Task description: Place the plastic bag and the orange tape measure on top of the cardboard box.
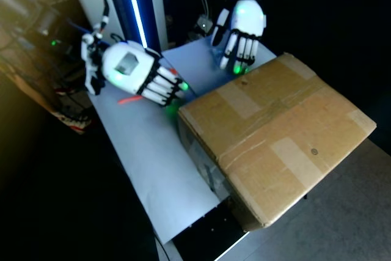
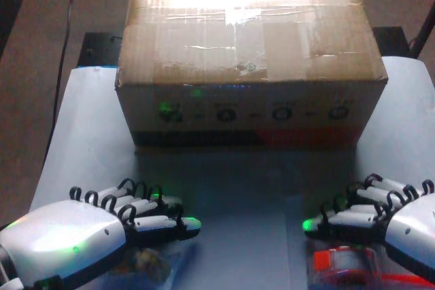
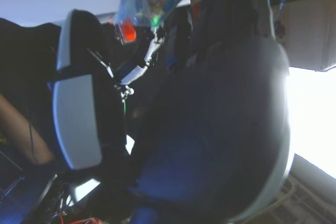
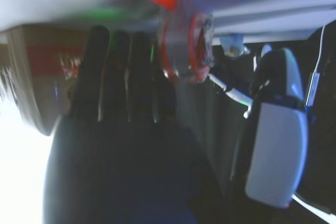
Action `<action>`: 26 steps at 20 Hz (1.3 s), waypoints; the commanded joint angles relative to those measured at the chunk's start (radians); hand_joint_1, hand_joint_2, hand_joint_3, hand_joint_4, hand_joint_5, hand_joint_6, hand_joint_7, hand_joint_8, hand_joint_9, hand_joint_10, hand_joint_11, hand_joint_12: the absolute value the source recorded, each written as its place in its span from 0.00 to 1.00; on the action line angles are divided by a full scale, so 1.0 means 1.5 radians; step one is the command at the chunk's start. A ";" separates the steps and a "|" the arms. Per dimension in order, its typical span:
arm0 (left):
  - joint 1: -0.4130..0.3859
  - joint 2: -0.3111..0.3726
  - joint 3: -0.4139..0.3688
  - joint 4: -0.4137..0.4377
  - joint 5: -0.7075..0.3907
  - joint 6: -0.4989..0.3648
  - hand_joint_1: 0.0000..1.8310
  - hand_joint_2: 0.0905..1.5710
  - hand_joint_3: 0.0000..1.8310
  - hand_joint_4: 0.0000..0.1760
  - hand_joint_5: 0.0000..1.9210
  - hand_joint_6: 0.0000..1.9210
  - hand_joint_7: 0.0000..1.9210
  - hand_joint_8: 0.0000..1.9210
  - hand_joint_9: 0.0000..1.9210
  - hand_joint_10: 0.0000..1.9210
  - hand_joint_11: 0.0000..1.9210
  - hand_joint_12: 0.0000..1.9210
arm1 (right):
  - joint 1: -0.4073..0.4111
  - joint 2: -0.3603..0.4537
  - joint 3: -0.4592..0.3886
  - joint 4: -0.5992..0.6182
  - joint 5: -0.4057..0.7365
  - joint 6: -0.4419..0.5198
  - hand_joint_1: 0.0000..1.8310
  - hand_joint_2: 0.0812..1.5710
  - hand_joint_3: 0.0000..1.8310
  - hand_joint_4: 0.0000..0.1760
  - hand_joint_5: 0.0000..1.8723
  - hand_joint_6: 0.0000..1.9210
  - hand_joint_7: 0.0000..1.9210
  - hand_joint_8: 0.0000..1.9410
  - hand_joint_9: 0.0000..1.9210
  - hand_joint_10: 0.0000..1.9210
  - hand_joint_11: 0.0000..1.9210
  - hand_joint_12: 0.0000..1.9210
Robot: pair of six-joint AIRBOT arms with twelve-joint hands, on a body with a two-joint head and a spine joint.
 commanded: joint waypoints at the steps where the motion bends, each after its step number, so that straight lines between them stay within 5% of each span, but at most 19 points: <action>1: 0.008 -0.011 0.001 -0.002 -0.061 -0.010 0.46 0.76 0.00 0.63 0.19 0.00 0.09 0.01 0.00 0.21 0.00 0.64 | 0.005 -0.005 0.002 -0.014 -0.057 -0.003 0.42 0.50 0.00 0.00 0.24 0.12 0.26 0.05 0.08 0.63 0.02 0.92; 3: 0.009 -0.016 0.005 -0.003 -0.066 -0.009 0.49 0.75 0.00 0.47 0.23 0.00 0.14 0.01 0.00 0.35 0.00 0.83 | 0.005 -0.011 0.005 -0.007 -0.052 -0.018 0.44 0.52 0.00 0.00 0.25 0.14 0.28 0.10 0.11 0.62 0.03 0.88; 4: 0.010 -0.023 0.009 -0.005 -0.070 -0.008 0.46 0.77 0.00 0.44 0.29 0.02 0.16 0.03 0.00 0.59 0.00 0.99 | 0.005 -0.016 0.009 -0.005 -0.048 -0.020 0.53 0.60 0.00 0.00 0.32 0.20 0.30 0.32 0.19 0.61 0.11 0.86; 5: 0.010 -0.026 0.011 -0.009 -0.072 -0.004 0.46 0.77 0.00 0.45 0.30 0.02 0.17 0.03 0.00 0.63 0.00 1.00 | 0.005 -0.020 0.012 -0.004 -0.046 -0.020 0.54 0.61 0.00 0.00 0.33 0.22 0.28 0.40 0.21 0.61 0.13 0.85; 6: 0.011 -0.029 0.011 -0.020 -0.074 0.015 0.56 0.76 0.00 0.05 0.38 0.03 0.13 0.33 0.03 0.73 0.07 1.00 | 0.005 -0.025 0.017 -0.003 -0.045 -0.020 0.65 0.75 0.00 0.00 0.42 0.56 0.41 0.71 0.34 0.75 0.34 0.94; 7: 0.011 -0.030 0.011 -0.025 -0.075 0.025 0.53 0.81 0.00 0.00 0.34 0.62 0.12 0.33 0.03 0.72 0.06 0.97 | 0.005 -0.027 0.019 -0.003 -0.045 -0.020 0.67 0.75 0.00 0.00 0.43 0.53 0.44 0.74 0.40 0.78 0.41 0.93; 8: 0.011 -0.031 0.012 -0.028 -0.076 0.030 0.57 0.82 0.00 0.00 0.33 0.76 0.19 0.39 0.14 0.78 0.20 0.94 | 0.005 -0.028 0.019 -0.003 -0.045 -0.020 0.67 0.76 0.00 0.00 0.43 0.51 0.42 0.81 0.51 0.83 0.53 0.94; 9: 0.011 -0.032 0.014 -0.031 -0.079 0.034 0.61 0.85 0.00 0.00 0.37 0.74 0.21 0.93 0.18 0.86 0.27 0.98 | 0.005 -0.028 0.020 -0.003 -0.045 -0.020 0.66 0.78 0.00 0.00 0.42 0.52 0.39 0.85 0.56 0.91 0.59 0.98; 11: 0.011 -0.040 0.020 -0.055 -0.080 0.063 0.61 0.85 0.00 0.00 0.37 0.74 0.22 0.92 0.22 0.87 0.29 0.97 | 0.010 -0.028 0.020 -0.003 -0.045 -0.020 0.66 0.78 0.00 0.00 0.42 0.52 0.39 0.86 0.56 0.92 0.59 1.00; 12: 0.011 -0.045 0.020 -0.077 -0.079 0.096 0.62 0.82 0.00 0.00 0.39 0.68 0.30 0.86 0.33 0.78 0.32 0.94 | 0.012 -0.028 0.020 -0.003 -0.045 -0.020 0.67 0.77 0.00 0.00 0.43 0.50 0.41 0.83 0.55 0.85 0.56 0.95; 13: 0.011 -0.047 0.021 -0.082 -0.078 0.104 0.71 0.81 0.00 0.00 0.34 0.66 0.31 0.81 0.33 0.90 0.30 0.95 | 0.013 -0.028 0.020 -0.003 -0.045 -0.020 0.67 0.77 0.00 0.00 0.42 0.51 0.40 0.85 0.56 0.91 0.58 0.99; 16: 0.011 -0.054 0.029 -0.091 -0.068 0.105 0.73 0.78 0.00 0.00 0.36 0.62 0.40 0.69 0.37 0.87 0.34 0.89 | 0.016 -0.028 0.019 -0.004 -0.045 -0.020 0.67 0.76 0.00 0.00 0.44 0.49 0.41 0.82 0.57 0.87 0.60 0.96; 18: 0.011 -0.056 0.033 -0.094 -0.058 0.105 0.72 0.80 0.00 0.00 0.32 0.64 0.36 0.77 0.35 0.89 0.31 0.89 | 0.019 -0.028 0.019 -0.005 -0.046 -0.020 0.67 0.76 0.00 0.00 0.45 0.48 0.42 0.82 0.57 0.86 0.59 0.95; 19: 0.011 -0.057 0.035 -0.096 -0.053 0.105 0.73 0.79 0.00 0.00 0.34 0.62 0.34 0.77 0.39 0.85 0.34 0.85 | 0.020 -0.028 0.019 -0.005 -0.046 -0.020 0.67 0.75 0.00 0.00 0.46 0.45 0.42 0.82 0.56 0.89 0.58 0.97; 20: 0.011 -0.058 0.037 -0.099 -0.046 0.105 0.79 0.76 0.00 0.00 0.37 0.58 0.34 0.73 0.42 0.76 0.35 0.93 | 0.022 -0.028 0.019 -0.006 -0.048 -0.020 0.67 0.75 0.00 0.00 0.46 0.46 0.42 0.82 0.56 0.89 0.57 0.97; 22: 0.009 -0.058 0.040 -0.101 -0.024 0.105 0.80 0.76 0.00 0.00 0.36 0.63 0.34 0.68 0.42 0.72 0.36 0.94 | 0.026 -0.028 0.019 -0.008 -0.055 -0.020 0.67 0.75 0.00 0.00 0.46 0.47 0.42 0.81 0.53 0.83 0.53 0.93; 24: -0.001 -0.052 0.041 -0.100 -0.003 0.104 0.80 0.75 0.00 0.00 0.36 0.65 0.33 0.67 0.43 0.68 0.37 0.93 | 0.034 -0.025 0.017 -0.016 -0.063 -0.020 0.67 0.76 0.00 0.00 0.45 0.47 0.41 0.83 0.54 0.88 0.55 0.96; 25: -0.018 -0.046 0.040 -0.090 0.005 0.104 0.80 0.77 0.00 0.00 0.34 0.71 0.32 0.69 0.40 0.69 0.33 0.95 | 0.041 -0.022 0.016 -0.024 -0.066 -0.020 0.66 0.78 0.00 0.00 0.43 0.51 0.37 0.88 0.53 0.99 0.57 1.00; 26: -0.035 -0.041 0.041 -0.080 0.013 0.104 0.80 0.78 0.00 0.00 0.31 0.73 0.30 0.69 0.38 0.70 0.31 0.95 | 0.047 -0.018 0.015 -0.030 -0.073 -0.020 0.67 0.77 0.00 0.00 0.44 0.49 0.38 0.86 0.51 0.92 0.52 0.98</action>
